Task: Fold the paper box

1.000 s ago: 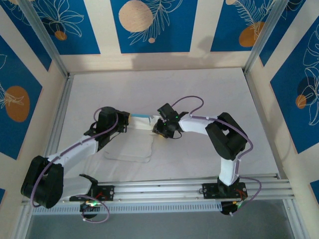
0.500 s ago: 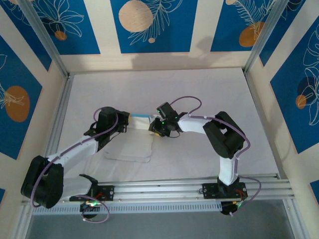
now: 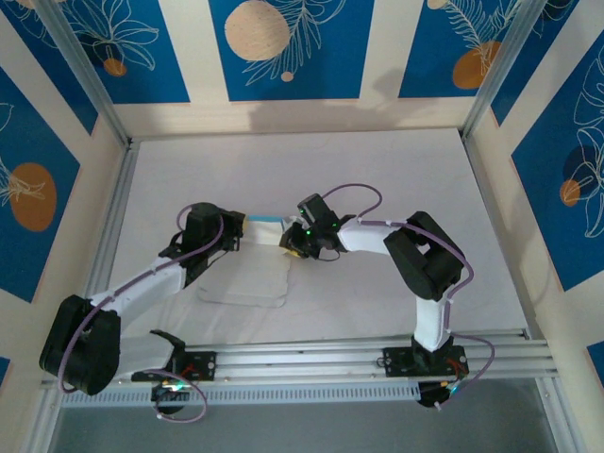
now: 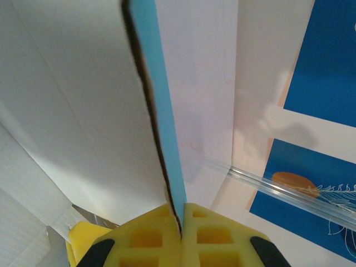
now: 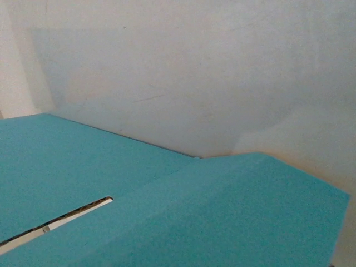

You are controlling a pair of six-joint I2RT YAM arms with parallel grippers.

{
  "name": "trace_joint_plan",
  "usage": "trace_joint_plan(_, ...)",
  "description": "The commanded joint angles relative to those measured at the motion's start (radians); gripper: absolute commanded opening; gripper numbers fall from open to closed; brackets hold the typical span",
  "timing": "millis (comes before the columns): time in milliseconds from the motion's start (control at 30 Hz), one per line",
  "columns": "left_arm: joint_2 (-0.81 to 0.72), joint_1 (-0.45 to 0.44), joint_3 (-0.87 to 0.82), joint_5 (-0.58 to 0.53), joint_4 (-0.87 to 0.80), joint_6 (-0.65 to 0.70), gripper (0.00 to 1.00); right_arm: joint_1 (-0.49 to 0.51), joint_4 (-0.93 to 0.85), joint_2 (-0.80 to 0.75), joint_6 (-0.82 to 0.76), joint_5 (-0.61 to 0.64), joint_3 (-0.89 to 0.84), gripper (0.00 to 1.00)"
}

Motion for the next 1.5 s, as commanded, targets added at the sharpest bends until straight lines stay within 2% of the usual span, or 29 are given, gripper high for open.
trace_joint_plan(0,0.004,-0.012,-0.025,0.020,-0.032,0.015,0.00,0.015,0.039,-0.032,-0.005,-0.032,0.008,0.27)
trace_joint_plan(300,0.014,-0.012,-0.026,0.021,-0.029,0.019,0.00,0.016,0.032,-0.041,-0.024,-0.037,0.013,0.25)
trace_joint_plan(433,0.015,-0.012,-0.022,0.020,-0.032,0.025,0.00,0.015,0.010,-0.053,-0.038,-0.035,0.022,0.29)
trace_joint_plan(833,0.012,-0.011,-0.019,0.016,-0.043,0.031,0.00,0.012,-0.004,-0.084,-0.048,-0.034,0.022,0.29)
trace_joint_plan(1233,0.019,-0.011,-0.027,0.019,-0.035,0.031,0.00,0.020,0.034,-0.050,-0.033,-0.058,0.028,0.25)
trace_joint_plan(1467,0.019,-0.010,-0.030,0.021,-0.027,0.027,0.00,0.036,-0.003,0.001,-0.046,-0.054,0.078,0.26)
